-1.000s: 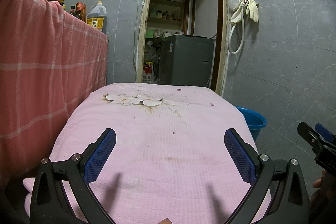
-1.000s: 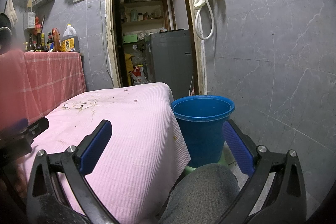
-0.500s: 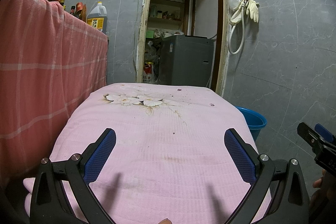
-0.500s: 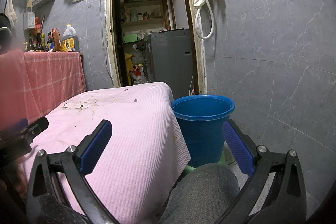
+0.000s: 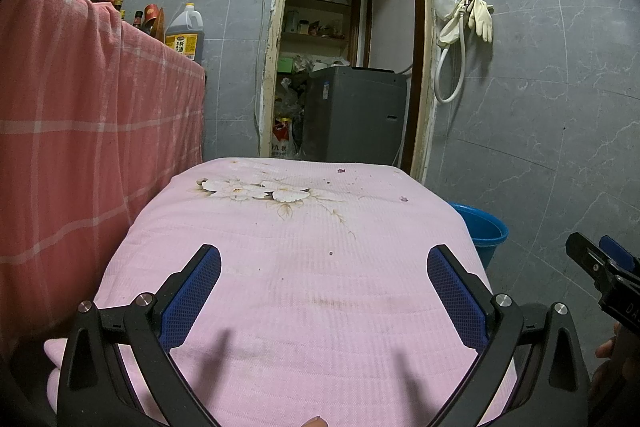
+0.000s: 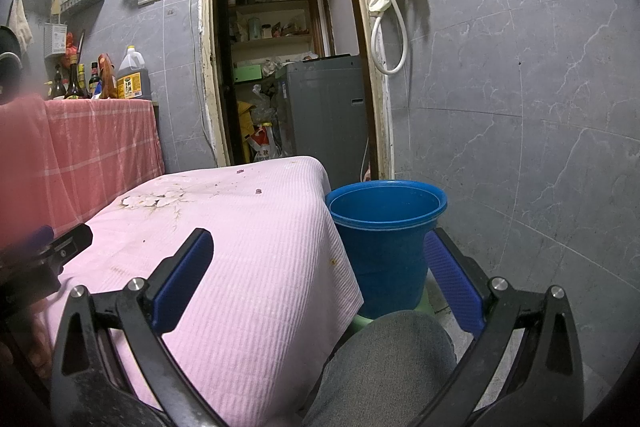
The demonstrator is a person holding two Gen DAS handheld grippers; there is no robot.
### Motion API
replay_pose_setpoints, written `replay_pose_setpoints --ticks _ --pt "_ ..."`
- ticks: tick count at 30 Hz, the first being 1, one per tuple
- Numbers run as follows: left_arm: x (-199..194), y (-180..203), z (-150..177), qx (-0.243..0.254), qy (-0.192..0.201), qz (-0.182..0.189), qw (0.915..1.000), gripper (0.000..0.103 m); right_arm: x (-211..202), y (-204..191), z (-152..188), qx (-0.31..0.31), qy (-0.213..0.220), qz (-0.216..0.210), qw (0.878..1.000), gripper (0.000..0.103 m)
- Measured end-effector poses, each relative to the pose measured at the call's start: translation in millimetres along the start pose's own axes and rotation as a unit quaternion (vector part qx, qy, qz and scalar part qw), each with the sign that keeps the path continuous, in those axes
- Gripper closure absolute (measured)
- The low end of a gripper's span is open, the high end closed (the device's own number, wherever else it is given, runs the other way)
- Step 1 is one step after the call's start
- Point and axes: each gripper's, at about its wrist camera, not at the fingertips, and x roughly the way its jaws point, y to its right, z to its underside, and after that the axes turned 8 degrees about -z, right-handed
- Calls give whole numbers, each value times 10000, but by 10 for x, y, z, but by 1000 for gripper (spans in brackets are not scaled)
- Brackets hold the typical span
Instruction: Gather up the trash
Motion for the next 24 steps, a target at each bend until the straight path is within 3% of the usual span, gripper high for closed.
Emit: replay_pose_setpoints --ticks 24 --pt "32 -7 27 2 -48 -207 9998 2 1 -5 -3 11 -7 1 10000 0"
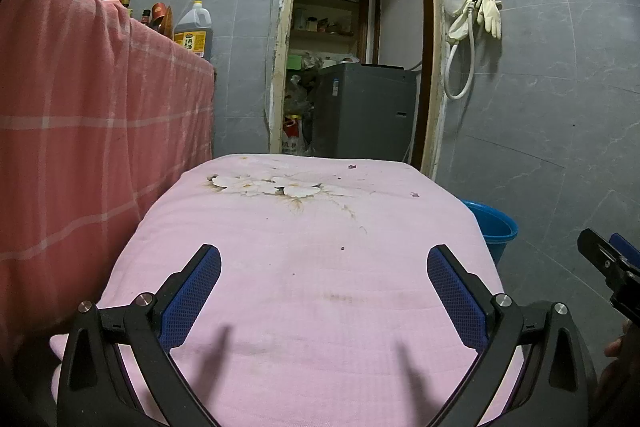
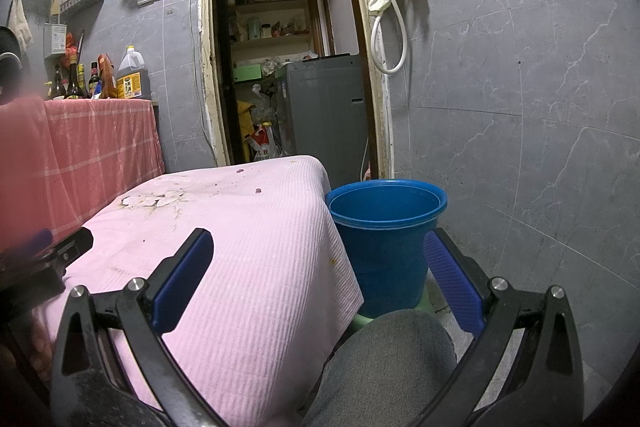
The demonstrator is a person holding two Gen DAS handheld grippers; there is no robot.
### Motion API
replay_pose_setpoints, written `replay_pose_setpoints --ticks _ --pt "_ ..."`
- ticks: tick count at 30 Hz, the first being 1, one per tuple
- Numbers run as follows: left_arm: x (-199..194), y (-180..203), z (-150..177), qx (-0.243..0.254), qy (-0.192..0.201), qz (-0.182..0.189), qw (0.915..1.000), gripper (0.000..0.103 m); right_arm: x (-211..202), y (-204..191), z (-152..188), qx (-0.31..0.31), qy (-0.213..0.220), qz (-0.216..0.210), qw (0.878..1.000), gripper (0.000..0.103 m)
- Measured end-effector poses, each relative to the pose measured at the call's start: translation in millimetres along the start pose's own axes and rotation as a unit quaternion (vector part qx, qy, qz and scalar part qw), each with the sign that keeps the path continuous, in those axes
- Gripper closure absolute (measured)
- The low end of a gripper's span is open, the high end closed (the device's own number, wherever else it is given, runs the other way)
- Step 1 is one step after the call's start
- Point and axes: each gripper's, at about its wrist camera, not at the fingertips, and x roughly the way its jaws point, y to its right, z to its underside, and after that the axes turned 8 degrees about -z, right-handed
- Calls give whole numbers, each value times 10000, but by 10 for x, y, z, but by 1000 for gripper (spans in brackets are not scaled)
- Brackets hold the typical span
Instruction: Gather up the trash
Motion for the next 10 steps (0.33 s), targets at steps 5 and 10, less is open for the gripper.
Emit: replay_pose_setpoints --ticks 5,10 --pt "0 -7 -1 1 5 2 10000 2 -3 -3 3 5 -3 2 10000 0" --pt "2 -14 -1 0 2 5 10000 2 -5 -2 5 9 -4 2 10000 0"
